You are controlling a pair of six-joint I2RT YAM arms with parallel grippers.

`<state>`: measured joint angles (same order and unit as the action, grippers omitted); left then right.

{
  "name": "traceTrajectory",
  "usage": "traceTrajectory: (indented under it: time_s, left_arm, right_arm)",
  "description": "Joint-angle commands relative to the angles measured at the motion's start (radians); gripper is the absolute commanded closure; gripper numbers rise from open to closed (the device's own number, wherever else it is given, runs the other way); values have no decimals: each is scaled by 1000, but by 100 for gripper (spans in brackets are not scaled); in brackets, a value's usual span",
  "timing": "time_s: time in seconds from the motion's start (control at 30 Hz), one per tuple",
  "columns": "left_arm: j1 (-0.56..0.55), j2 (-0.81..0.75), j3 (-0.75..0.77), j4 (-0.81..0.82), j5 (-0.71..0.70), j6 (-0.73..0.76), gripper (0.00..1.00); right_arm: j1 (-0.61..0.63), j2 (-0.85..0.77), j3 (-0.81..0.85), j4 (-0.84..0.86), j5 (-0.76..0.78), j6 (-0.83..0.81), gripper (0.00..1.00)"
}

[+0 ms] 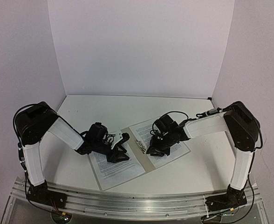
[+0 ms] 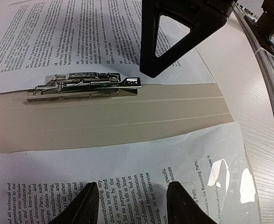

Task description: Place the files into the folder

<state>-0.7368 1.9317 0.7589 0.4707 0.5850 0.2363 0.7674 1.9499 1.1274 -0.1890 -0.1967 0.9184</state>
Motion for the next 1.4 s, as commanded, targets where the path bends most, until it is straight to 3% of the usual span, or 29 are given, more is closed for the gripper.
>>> traceTrajectory:
  time_s: [0.0, 0.2, 0.43, 0.67, 0.77, 0.87, 0.97, 1.07, 1.2, 1.37]
  left_arm:
    - [-2, 2, -11, -186, -7, 6, 50]
    - [-6, -4, 30, -234, 32, 52, 46]
    - [-6, -21, 170, -375, 82, 174, 34]
    - [18, -77, 368, -606, 143, 268, 27]
    - [103, -59, 510, -852, 129, 137, 27]
    - [258, -38, 610, -1041, 76, -101, 27]
    - [407, -48, 607, -1163, 46, -355, 24]
    - [517, -103, 512, -1177, 26, -505, 15]
    - [595, -151, 381, -1203, -2, -580, 4]
    - [626, -147, 218, -1127, 82, -652, 3]
  right_arm:
    - [-30, -50, 10, -183, 52, -17, 73]
    - [-161, -95, 73, -284, 162, -141, 63]
    - [-303, -1, 110, -415, 328, -342, 43]
    - [-352, 97, 211, -426, 314, -439, 36]
    - [-372, 115, 216, -423, 237, -455, 33]
    - [-376, 131, 228, -420, 207, -479, 33]
    - [-375, 144, 219, -419, 154, -484, 36]
    - [-376, 136, 171, -414, 114, -476, 37]
    - [-376, 83, 64, -411, 87, -450, 38]
    - [-367, -22, -98, -397, 13, -392, 44]
